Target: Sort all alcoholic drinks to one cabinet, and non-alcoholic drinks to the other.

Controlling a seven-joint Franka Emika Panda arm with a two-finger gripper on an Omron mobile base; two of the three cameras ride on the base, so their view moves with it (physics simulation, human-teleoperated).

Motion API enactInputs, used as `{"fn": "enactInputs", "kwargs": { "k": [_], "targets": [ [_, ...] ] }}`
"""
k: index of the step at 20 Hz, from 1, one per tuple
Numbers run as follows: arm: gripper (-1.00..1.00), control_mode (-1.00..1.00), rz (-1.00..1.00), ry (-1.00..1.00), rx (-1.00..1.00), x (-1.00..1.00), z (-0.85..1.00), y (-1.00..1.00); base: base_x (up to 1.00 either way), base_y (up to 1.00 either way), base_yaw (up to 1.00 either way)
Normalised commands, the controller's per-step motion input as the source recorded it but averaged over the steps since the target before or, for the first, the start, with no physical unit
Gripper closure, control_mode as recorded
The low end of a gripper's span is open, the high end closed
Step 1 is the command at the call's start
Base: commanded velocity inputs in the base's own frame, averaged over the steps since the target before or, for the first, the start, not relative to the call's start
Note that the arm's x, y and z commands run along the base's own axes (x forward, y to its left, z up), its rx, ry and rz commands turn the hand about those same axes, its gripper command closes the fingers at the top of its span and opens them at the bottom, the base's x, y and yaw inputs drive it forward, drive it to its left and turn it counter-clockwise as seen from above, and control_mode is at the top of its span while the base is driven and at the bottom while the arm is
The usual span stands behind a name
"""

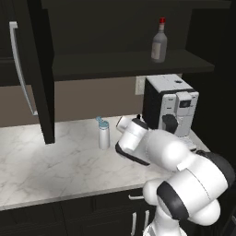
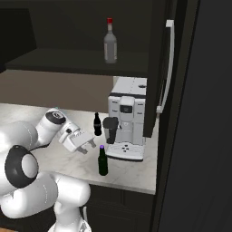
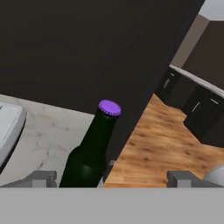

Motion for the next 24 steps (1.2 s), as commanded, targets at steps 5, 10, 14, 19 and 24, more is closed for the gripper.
{"fn": "enactInputs", "kwargs": {
  "k": [5, 10, 14, 19, 24],
  "targets": [
    [-1.0, -1.0, 0.0, 0.0, 0.0, 0.03, -0.11, -0.12, 0.0, 0.0, 0.0],
    [-1.0, -1.0, 0.0, 0.0, 0.0, 0.01, -0.1, -0.14, 0.0, 0.0, 0.0],
    [-1.0, -1.0, 0.0, 0.0, 0.0, 0.0, -0.05, -0.14, 0.0, 0.0, 0.0],
    [-1.0, -1.0, 0.0, 0.0, 0.0, 0.0, -0.01, -0.12, 0.0, 0.0, 0.0],
    [-1.0, -1.0, 0.0, 0.0, 0.0, 0.0, 0.0, -0.09, 0.0, 0.0, 0.0]
  ]
}}
